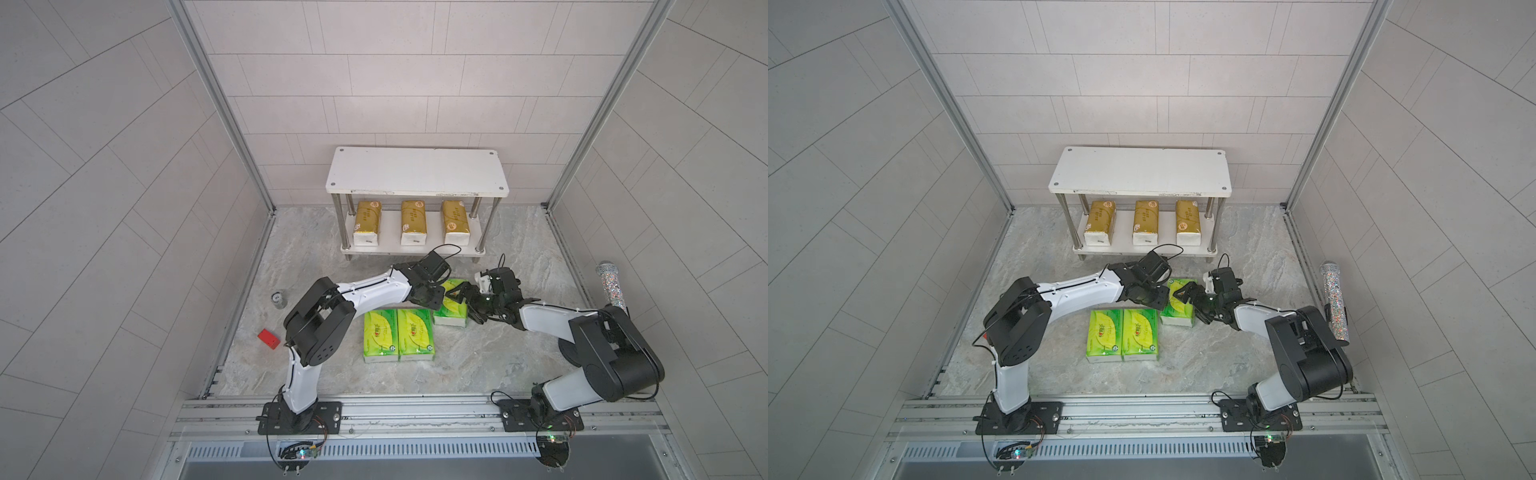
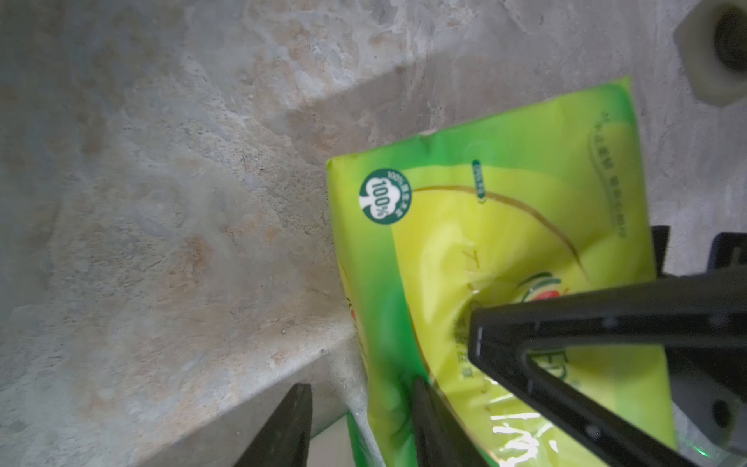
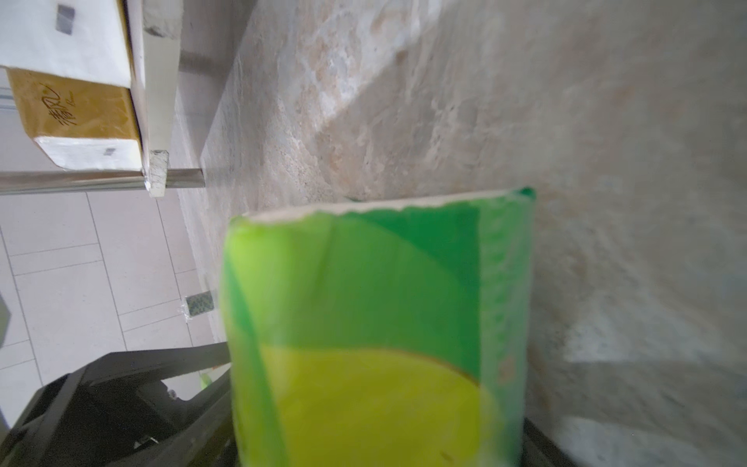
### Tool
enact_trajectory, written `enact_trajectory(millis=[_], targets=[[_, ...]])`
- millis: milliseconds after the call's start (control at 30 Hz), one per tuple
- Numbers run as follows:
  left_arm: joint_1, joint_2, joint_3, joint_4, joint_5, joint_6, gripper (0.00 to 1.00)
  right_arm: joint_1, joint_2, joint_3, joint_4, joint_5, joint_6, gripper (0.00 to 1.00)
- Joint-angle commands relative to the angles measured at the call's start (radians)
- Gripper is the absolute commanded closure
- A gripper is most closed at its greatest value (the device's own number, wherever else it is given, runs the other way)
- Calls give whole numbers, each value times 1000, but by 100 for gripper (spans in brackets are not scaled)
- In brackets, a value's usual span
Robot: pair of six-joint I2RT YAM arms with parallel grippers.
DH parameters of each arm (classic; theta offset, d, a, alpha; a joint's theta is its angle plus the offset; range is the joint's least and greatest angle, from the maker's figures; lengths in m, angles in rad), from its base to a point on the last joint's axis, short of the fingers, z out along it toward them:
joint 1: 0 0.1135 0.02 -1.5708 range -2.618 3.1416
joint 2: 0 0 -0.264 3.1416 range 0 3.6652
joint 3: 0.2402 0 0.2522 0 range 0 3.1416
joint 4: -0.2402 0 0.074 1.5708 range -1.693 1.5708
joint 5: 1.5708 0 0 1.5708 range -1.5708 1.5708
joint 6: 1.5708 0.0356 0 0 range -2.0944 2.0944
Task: Place the tissue boxes on the shelf by color
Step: Pick up the box of tissues from the center of the board.
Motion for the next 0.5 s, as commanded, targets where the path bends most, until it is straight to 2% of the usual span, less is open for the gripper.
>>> enact_trajectory(millis=[0,267,467], targets=[[11,72,-33,-65,-42,14,53,8,11,-20,46,-10,37,16],[10,45,-19,-76,-39,27,51,8,-45,-15,47,-8,50,28],[11,10,-5,-92,-49,32,47,8,-73,-3,9,-5,39,31]])
